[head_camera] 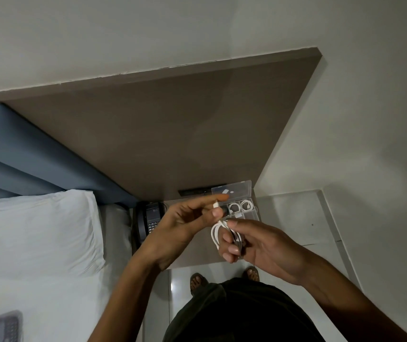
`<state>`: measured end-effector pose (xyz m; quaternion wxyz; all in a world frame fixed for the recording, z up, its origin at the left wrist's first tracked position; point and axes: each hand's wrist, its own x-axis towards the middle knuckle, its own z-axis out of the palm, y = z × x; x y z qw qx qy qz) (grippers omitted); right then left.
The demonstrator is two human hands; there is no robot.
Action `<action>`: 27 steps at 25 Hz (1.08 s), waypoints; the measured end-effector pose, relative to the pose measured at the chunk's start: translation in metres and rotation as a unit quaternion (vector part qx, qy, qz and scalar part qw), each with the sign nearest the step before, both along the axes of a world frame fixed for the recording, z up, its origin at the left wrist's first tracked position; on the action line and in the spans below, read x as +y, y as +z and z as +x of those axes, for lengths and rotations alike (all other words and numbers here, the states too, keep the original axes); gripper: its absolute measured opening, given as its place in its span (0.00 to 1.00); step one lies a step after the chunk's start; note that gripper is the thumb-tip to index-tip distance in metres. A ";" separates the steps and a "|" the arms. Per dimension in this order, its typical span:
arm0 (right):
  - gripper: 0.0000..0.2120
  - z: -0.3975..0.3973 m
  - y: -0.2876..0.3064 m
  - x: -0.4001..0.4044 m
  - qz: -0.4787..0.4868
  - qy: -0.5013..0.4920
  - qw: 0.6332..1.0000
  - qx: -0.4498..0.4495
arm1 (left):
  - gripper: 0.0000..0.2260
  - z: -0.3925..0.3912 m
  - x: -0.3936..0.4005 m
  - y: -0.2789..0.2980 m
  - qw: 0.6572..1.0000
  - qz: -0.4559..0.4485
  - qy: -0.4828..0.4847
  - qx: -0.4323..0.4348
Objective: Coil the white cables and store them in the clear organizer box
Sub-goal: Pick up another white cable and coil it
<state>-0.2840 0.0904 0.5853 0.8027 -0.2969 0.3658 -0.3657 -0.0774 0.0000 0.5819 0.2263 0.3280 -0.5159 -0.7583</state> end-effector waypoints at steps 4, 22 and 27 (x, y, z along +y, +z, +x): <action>0.17 0.004 -0.005 0.002 0.026 -0.007 0.999 -0.019 | 0.16 -0.004 0.007 -0.004 0.996 0.086 -0.028 0.025; 0.20 -0.005 -0.015 0.005 0.099 -0.108 0.982 -0.119 | 0.12 -0.002 0.025 -0.011 0.963 -0.222 -0.110 -0.108; 0.20 0.003 -0.018 0.009 0.078 -0.122 0.989 -0.036 | 0.12 0.003 0.028 -0.021 0.973 -0.197 -0.079 -0.095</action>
